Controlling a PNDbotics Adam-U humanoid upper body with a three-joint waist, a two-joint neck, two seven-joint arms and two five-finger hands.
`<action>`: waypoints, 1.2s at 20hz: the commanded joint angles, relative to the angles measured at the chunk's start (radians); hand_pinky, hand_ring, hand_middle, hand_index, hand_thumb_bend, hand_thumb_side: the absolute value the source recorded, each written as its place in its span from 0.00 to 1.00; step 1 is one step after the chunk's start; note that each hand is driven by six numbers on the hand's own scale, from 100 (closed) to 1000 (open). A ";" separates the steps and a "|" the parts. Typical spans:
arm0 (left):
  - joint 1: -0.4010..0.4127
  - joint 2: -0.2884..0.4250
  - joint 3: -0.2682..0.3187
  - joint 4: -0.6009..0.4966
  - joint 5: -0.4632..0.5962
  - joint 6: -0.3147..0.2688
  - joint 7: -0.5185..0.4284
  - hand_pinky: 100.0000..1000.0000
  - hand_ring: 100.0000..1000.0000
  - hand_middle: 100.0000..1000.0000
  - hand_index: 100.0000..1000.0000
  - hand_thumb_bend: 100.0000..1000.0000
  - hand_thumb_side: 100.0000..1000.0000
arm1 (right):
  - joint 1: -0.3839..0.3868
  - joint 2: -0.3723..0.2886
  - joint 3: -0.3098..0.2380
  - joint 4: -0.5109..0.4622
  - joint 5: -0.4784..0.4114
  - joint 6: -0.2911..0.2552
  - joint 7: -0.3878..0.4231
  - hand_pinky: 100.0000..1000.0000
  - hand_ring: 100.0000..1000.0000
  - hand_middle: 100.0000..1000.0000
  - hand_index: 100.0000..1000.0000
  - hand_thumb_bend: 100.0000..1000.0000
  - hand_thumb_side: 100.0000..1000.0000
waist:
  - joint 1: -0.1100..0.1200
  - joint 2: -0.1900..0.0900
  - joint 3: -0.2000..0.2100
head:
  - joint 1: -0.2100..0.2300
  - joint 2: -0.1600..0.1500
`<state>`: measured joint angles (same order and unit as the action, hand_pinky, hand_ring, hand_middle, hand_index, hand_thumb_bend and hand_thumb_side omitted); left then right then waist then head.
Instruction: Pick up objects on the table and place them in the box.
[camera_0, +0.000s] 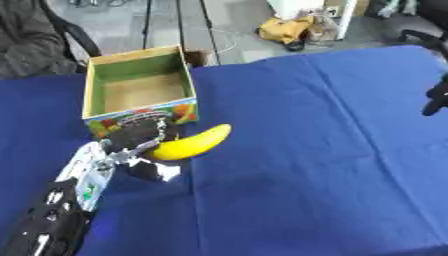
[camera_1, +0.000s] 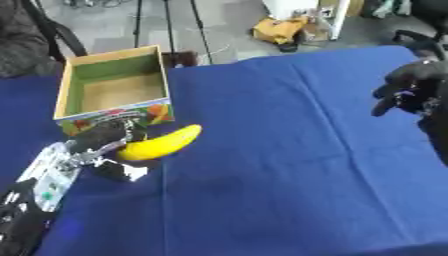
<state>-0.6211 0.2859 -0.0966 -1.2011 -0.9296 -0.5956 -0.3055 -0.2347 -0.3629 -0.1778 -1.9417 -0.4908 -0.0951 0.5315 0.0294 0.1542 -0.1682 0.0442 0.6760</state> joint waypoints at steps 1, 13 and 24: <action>-0.027 0.052 0.022 -0.042 0.049 0.018 -0.001 0.40 0.40 0.38 0.63 0.12 0.46 | -0.005 -0.015 -0.002 -0.010 -0.008 -0.003 0.003 0.50 0.62 0.62 0.67 0.00 0.47 | -0.003 -0.016 -0.002 | 0.005 -0.009; -0.064 0.186 0.077 -0.048 0.162 0.080 0.006 0.41 0.40 0.38 0.63 0.17 0.40 | -0.009 -0.018 0.004 -0.008 -0.001 -0.004 0.012 0.50 0.62 0.62 0.67 0.00 0.47 | 0.005 -0.010 -0.026 | 0.018 -0.024; -0.078 0.333 0.163 0.135 0.133 0.124 0.119 0.42 0.40 0.39 0.64 0.17 0.41 | -0.015 -0.023 0.014 -0.012 0.014 -0.013 0.030 0.50 0.62 0.62 0.67 0.00 0.47 | 0.018 0.015 -0.074 | 0.037 -0.058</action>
<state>-0.6786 0.5677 0.0444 -1.0757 -0.7934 -0.4763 -0.2043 -0.2379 -0.3630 -0.1645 -1.9414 -0.4813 -0.1054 0.5562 0.0488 0.1836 -0.2430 0.0775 0.6308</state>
